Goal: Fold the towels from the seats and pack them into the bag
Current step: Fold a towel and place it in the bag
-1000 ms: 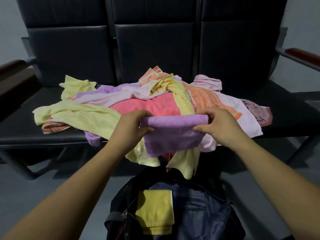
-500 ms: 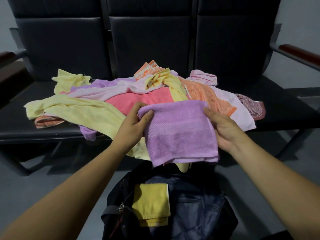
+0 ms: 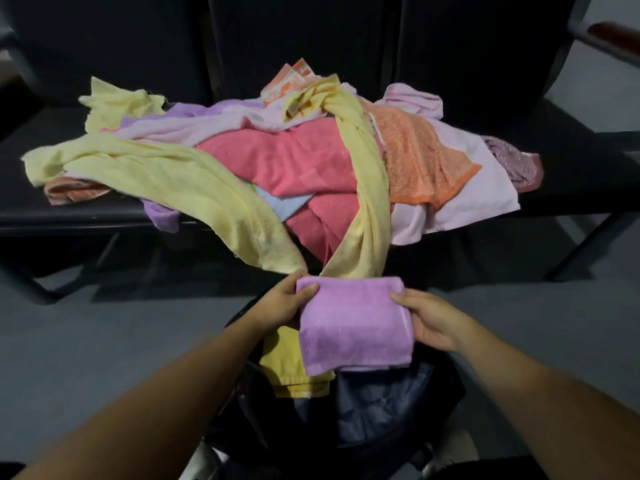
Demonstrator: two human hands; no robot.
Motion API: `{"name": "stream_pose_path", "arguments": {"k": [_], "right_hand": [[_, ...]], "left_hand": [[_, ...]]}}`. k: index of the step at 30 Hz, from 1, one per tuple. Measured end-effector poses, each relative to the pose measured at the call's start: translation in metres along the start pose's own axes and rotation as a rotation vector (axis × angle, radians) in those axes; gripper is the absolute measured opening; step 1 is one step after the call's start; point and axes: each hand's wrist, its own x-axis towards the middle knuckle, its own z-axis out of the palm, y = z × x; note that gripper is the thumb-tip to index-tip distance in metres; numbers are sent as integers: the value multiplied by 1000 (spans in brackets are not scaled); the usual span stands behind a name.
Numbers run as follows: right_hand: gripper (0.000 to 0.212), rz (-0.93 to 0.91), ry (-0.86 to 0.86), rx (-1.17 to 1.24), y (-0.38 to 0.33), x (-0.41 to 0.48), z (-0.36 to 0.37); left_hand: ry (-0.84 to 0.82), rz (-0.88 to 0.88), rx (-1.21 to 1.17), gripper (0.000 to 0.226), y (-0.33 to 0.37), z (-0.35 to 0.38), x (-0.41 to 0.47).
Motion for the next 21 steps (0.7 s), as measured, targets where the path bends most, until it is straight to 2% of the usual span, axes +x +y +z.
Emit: {"name": "stream_pose_path", "arguments": {"k": [4, 11, 13, 15, 17, 20, 21], "right_hand": [[27, 246, 67, -117, 49, 30, -26], [26, 443, 211, -207, 111, 102, -53], [29, 388, 333, -277, 126, 126, -57], [35, 278, 481, -462, 138, 146, -58], [39, 186, 612, -609, 147, 160, -55], [62, 161, 626, -660, 160, 172, -48], [72, 148, 606, -709, 167, 175, -45]], "left_hand": [[-80, -176, 19, 24, -64, 18, 23], [-100, -372, 25, 29, -151, 46, 68], [-58, -388, 46, 26, -170, 55, 85], [6, -400, -21, 20, -178, 68, 98], [50, -434, -112, 29, -185, 82, 111], [15, -473, 26, 43, -203, 102, 122], [22, -497, 117, 40, -207, 106, 123]]}}
